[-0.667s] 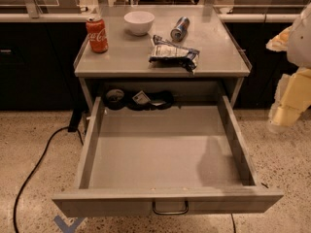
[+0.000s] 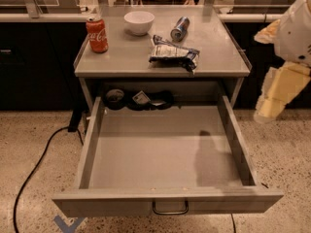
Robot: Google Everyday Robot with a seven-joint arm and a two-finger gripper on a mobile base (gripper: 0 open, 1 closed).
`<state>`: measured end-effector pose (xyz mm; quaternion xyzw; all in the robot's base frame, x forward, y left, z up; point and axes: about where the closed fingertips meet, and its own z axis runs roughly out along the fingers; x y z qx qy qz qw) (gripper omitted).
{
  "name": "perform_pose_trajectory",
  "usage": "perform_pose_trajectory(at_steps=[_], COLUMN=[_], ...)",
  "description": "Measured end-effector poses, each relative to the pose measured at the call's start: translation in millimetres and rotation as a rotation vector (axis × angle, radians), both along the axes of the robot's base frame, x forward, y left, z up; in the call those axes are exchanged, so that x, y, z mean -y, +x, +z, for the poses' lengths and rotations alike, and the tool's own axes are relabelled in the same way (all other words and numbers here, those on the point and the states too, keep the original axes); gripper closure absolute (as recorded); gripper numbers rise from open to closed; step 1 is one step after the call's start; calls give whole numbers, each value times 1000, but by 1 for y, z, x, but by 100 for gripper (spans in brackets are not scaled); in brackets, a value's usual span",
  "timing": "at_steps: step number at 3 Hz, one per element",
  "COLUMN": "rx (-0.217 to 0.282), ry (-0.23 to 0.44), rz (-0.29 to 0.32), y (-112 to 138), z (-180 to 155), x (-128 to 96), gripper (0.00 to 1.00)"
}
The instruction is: Place blue chip bag into top drawer
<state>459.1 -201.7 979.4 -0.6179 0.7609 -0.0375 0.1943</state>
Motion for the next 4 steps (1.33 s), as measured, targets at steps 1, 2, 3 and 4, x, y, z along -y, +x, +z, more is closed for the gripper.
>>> perform_pose_trajectory(at_steps=[1,2,3,4], rx=[53,72,51,51], ry=[9,9,42,42], rz=[119,246,342,342], y=[40,85,116,116], z=[-5,-20,-44,-44], x=[-37,-90,-140,-141], gripper=[0,0,0,0])
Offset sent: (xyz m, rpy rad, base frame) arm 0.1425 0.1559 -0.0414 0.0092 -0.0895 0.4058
